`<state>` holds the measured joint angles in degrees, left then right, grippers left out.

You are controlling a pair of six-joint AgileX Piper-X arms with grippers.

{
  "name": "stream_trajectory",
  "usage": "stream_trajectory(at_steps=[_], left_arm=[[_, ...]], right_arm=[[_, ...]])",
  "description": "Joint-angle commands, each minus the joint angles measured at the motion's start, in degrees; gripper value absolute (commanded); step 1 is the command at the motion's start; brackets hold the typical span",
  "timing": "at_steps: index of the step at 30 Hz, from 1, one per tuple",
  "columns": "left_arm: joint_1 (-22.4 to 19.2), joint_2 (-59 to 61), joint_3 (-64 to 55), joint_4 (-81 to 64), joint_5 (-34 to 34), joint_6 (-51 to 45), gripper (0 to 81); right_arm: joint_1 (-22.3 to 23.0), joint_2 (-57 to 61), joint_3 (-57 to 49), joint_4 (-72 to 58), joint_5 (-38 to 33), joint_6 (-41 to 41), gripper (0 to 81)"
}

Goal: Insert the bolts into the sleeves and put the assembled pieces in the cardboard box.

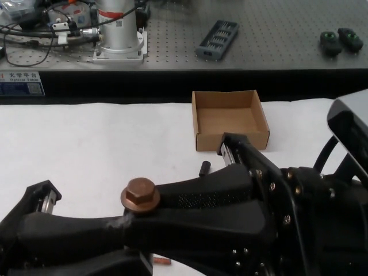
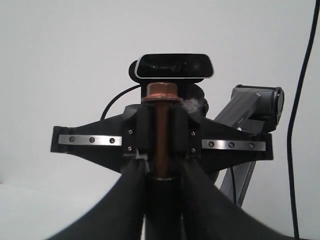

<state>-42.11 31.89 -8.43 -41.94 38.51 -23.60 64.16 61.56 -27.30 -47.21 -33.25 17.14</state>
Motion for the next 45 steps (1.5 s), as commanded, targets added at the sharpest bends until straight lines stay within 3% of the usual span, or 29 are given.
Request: stream_trajectory(at_steps=[1,15,18,20,26,36,41,45], left_arm=[[-0.5,-0.5,-0.7,-1.9,0.9,-0.9,0.6],[-0.5,-0.5,-0.8,-1.4,2.2,-0.8,0.6],[-0.5,-0.5,-0.8,-1.4,2.3,-0.8,0.6],[-0.5,-0.5,-0.8,-1.4,2.3,-0.8,0.6],[-0.5,-0.5,-0.8,-1.4,2.3,-0.8,0.6],[-0.5,-0.5,-0.8,-1.4,2.0,-0.7,0.6],[-0.5,-0.5,-0.8,-0.7,-0.5,-0.5,0.6],[-0.5,-0.5,-0.8,0.4,-1.4,0.4,0.6]], right_arm=[[0.0,0.3,-0.2,-0.4,0.5,0.0,5.4],[0.0,0.3,-0.2,1.9,-0.1,1.7,5.0],[0.0,0.3,-0.2,1.9,-1.1,1.7,0.5],[0.0,0.3,-0.2,1.9,-1.2,1.7,7.4],[0.0,0.3,-0.2,1.9,-1.2,2.2,38.2],[0.0,0.3,-0.2,0.4,-1.3,2.3,39.2],[0.0,0.3,-0.3,-1.2,-2.3,3.7,53.3],[0.0,0.3,-0.3,-1.1,-3.3,3.8,54.7]])
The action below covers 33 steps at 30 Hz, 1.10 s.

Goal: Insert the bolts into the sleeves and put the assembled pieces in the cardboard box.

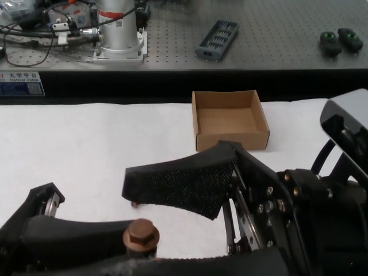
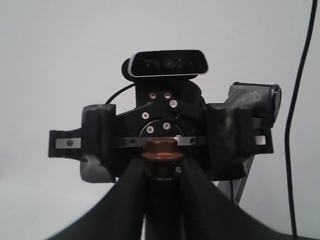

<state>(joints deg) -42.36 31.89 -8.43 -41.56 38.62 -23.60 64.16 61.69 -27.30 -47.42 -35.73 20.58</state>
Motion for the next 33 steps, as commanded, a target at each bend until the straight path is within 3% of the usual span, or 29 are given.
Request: stream_trajectory(at_steps=[1,7,13,21,27,33], left_arm=[[-0.3,-0.5,-0.8,0.0,-1.6,0.4,0.6],[-0.3,-0.5,-0.8,0.0,-2.1,0.4,0.6],[-0.3,-0.5,-0.8,0.0,-2.4,0.4,0.6],[-0.3,-0.5,-0.8,0.0,-2.2,0.4,0.6],[-0.3,-0.5,-0.9,2.8,-13.8,0.4,0.6],[-0.3,0.6,-6.6,15.3,-23.0,4.8,0.6]], right_arm=[[0.0,0.2,-0.3,-0.9,-0.9,0.4,54.8],[0.0,0.2,-0.3,-0.9,-0.9,0.4,55.2],[-0.3,-0.6,-0.3,-1.5,-0.3,0.2,63.2],[-4.3,-5.4,-0.5,-5.8,4.3,0.5,63.1],[-6.2,-11.7,-0.5,-4.5,5.2,3.1,63.1],[-6.2,-21.7,-0.5,12.3,6.2,-2.9,63.1]])
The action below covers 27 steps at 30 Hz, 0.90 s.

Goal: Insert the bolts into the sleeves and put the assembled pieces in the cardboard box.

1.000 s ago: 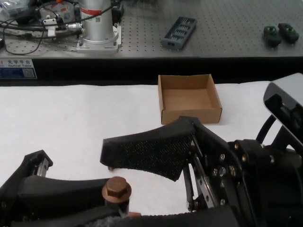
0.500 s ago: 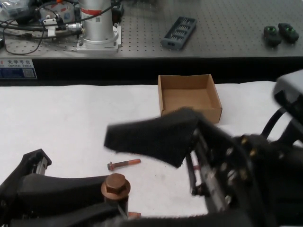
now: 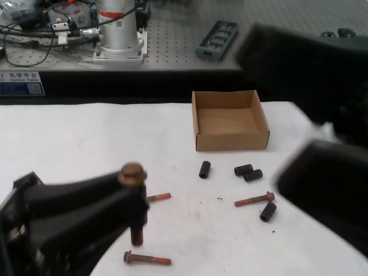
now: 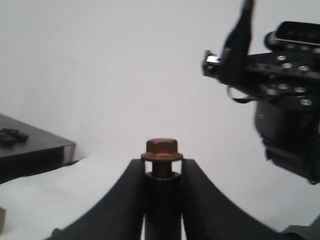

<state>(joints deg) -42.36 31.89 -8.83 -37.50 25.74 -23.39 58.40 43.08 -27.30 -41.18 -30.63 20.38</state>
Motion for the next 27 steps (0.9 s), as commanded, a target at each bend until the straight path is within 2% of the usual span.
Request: stream_trajectory(at_steps=[1,7,15,27], left_arm=[[-0.3,1.3,-7.9,14.1,-11.4,5.7,0.6],[-0.3,8.3,-17.4,21.4,-14.4,9.2,0.6],[1.1,24.1,-28.5,24.6,-16.5,9.2,0.6],[6.8,49.7,-48.1,28.6,-15.8,9.0,0.6]], right_arm=[[-0.4,-4.5,-0.5,9.2,1.9,-4.2,63.1],[-0.4,-16.0,-0.5,27.1,8.2,-9.8,63.1],[-0.4,-29.9,-0.5,45.6,13.4,-11.5,63.1],[-0.4,-38.7,-0.5,65.3,12.8,-12.3,63.1]])
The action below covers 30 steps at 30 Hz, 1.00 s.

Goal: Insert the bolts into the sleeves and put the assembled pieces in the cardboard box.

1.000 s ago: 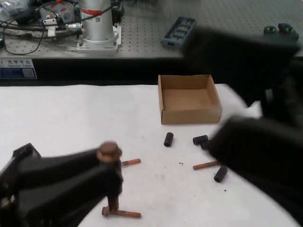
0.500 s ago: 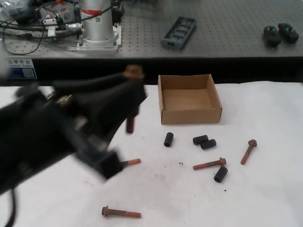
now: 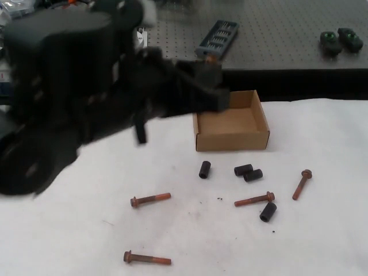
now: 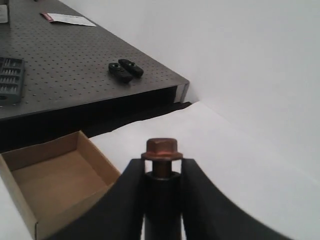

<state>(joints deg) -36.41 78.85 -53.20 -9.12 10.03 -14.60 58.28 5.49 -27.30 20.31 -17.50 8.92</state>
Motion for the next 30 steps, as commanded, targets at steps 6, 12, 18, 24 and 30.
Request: stream_trajectory(at_steps=[6,12,18,24,30], left_arm=[[2.8,14.9,-16.9,4.7,1.3,-0.1,0.6],[4.2,26.6,-29.9,9.6,1.3,-0.3,0.6],[5.5,36.2,-40.9,12.7,0.3,-0.3,0.6],[6.6,44.7,-48.7,13.8,-0.9,-0.6,0.6],[8.0,52.7,-58.2,18.6,-1.9,-2.4,0.6]], right_arm=[[-0.3,-2.4,-0.5,10.6,-1.5,-0.8,63.1],[-0.3,-2.5,-0.5,11.0,-1.5,-1.2,63.1],[-0.3,-2.5,-0.5,11.0,-1.5,-1.2,63.1],[-0.3,-2.5,-0.5,11.0,-1.5,-1.0,63.1],[-0.3,-2.5,-0.5,11.1,-1.5,-1.0,63.1]])
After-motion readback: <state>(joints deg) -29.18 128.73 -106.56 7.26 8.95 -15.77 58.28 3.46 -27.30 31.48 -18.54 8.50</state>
